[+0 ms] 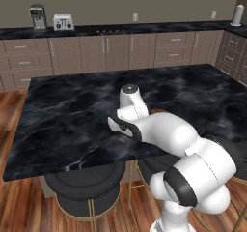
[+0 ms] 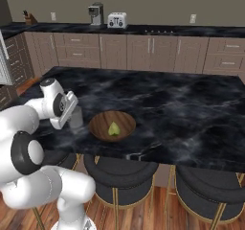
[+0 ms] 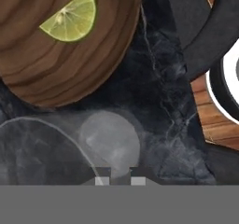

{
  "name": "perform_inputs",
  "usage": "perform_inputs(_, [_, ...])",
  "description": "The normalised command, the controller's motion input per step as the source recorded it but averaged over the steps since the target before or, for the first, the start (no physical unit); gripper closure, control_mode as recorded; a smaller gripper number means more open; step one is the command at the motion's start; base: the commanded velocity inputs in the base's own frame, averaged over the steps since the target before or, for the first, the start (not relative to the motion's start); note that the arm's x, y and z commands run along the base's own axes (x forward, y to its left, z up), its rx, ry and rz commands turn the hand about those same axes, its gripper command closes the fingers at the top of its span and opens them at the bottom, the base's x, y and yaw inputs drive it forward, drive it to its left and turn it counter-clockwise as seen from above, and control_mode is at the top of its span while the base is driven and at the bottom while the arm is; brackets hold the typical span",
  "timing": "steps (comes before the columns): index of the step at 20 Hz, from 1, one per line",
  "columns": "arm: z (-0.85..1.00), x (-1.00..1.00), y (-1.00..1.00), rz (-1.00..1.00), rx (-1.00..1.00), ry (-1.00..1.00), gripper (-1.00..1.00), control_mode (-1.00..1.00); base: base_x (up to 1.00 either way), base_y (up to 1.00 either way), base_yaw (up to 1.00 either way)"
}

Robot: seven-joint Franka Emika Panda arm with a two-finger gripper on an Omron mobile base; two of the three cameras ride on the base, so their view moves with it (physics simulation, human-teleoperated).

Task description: There is a bowl on the dining counter. Grab a lemon wedge from the fridge and place it in the bowl. Then get the liquor bottle and glass cup from the cabinet and place them next to the bowl.

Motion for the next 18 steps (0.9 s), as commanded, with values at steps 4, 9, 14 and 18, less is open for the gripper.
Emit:
perform_inputs(4, [-0.11, 0.25, 0.0, -0.16, 0.01, 0.0, 1.0, -1.0, 0.0, 0.0, 0.0])
perform_inputs(9, [-0.08, 0.16, 0.0, -0.11, 0.02, 0.0, 1.0, -1.0, 0.0, 0.0, 0.0])
perform_inputs(14, [-0.23, 0.1, 0.0, -0.06, 0.03, 0.0, 1.0, -1.0, 0.0, 0.0, 0.0])
perform_inputs(18, [-0.29, 0.06, 0.0, -0.04, 0.03, 0.0, 1.0, -1.0, 0.0, 0.0, 0.0])
